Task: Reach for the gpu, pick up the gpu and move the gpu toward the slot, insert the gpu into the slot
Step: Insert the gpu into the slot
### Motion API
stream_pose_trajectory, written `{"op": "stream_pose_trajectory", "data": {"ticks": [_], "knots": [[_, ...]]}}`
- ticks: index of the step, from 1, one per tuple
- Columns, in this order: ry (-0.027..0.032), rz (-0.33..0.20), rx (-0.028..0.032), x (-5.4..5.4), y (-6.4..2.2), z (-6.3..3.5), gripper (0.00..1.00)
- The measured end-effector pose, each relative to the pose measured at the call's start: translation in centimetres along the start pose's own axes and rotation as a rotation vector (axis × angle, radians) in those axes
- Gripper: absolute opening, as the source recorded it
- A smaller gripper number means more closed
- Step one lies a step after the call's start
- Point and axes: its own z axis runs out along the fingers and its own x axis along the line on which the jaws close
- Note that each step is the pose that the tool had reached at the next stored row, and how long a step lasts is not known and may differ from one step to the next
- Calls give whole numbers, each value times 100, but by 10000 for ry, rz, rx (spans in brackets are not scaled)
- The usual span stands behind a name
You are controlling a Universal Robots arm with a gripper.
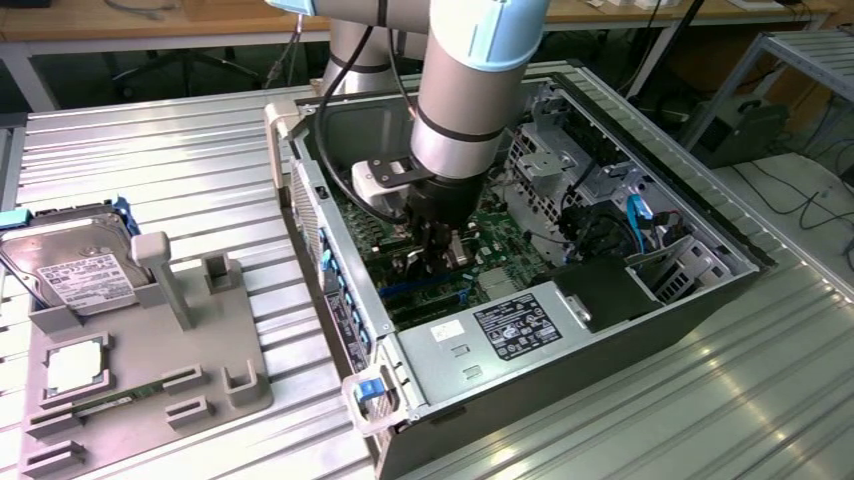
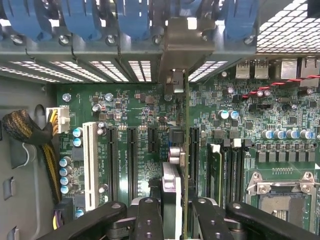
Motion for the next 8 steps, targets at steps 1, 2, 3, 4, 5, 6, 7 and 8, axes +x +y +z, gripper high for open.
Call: {"op": "stream_pose_trajectory", "data": {"ticks": [1,2,3,4,5,6,7,8], "knots": [[-1,-1,0,0,2,6,28],[-1,-1,1,0,4,13,28],[-1,-1,1,0,7,19,28],[0,0,0,1,9,23,28],[0,0,0,1,9,23,28],[1,0,-1,1,9,23,28],[1,0,0,1,9,23,28],[0,-1,-1,0,9,24,28]]}}
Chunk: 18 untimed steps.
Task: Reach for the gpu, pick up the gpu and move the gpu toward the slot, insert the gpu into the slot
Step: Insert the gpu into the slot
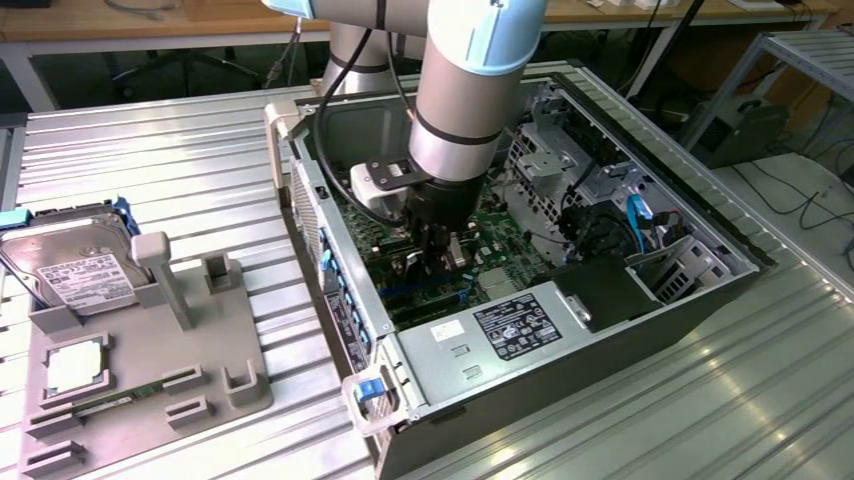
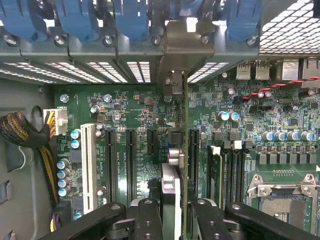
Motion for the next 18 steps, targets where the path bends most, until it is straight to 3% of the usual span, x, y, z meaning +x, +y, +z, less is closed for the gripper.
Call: {"op": "stream_pose_trajectory", "data": {"ticks": [18], "knots": [[-2,-2,1,0,14,2,28]]}}
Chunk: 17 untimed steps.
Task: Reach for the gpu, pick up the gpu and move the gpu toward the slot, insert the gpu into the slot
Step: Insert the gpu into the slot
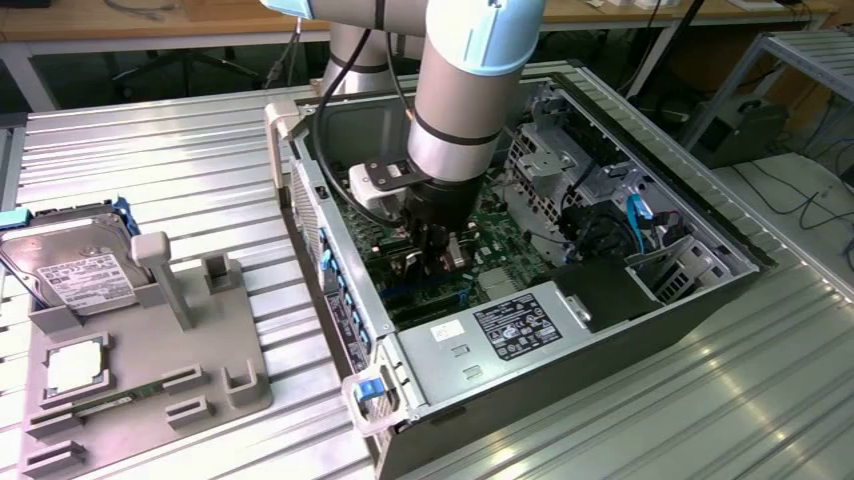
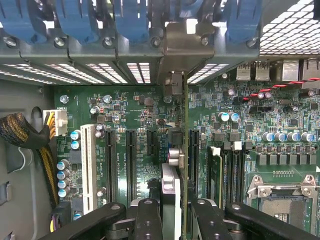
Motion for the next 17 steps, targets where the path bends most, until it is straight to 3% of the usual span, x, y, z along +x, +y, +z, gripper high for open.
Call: {"op": "stream_pose_trajectory", "data": {"ticks": [17], "knots": [[1,2,0,1,5,37,28]]}}
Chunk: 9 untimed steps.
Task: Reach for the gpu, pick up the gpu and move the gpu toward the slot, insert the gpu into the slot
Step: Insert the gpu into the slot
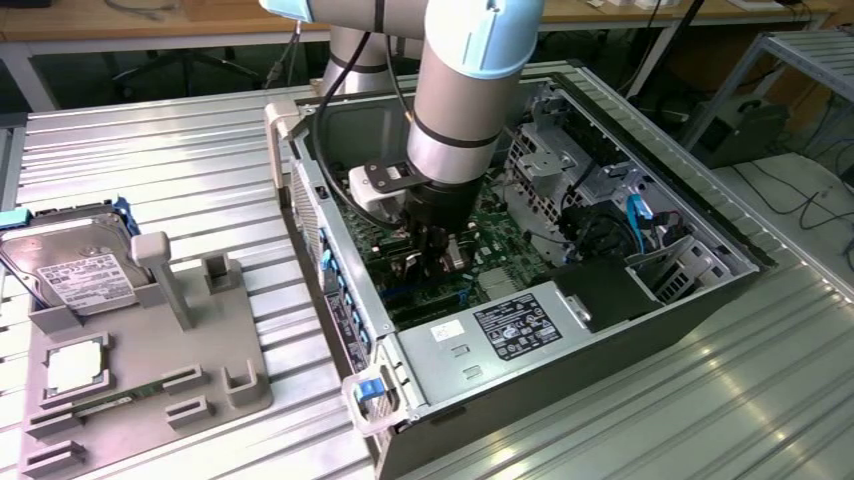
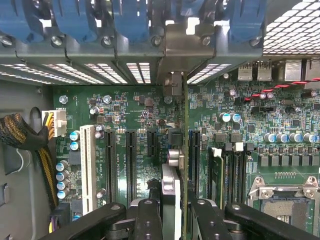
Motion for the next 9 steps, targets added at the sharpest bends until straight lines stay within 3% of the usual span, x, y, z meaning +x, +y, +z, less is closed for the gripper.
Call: {"op": "stream_pose_trajectory", "data": {"ticks": [9], "knots": [[1,0,-3,1,14,36,28]]}}
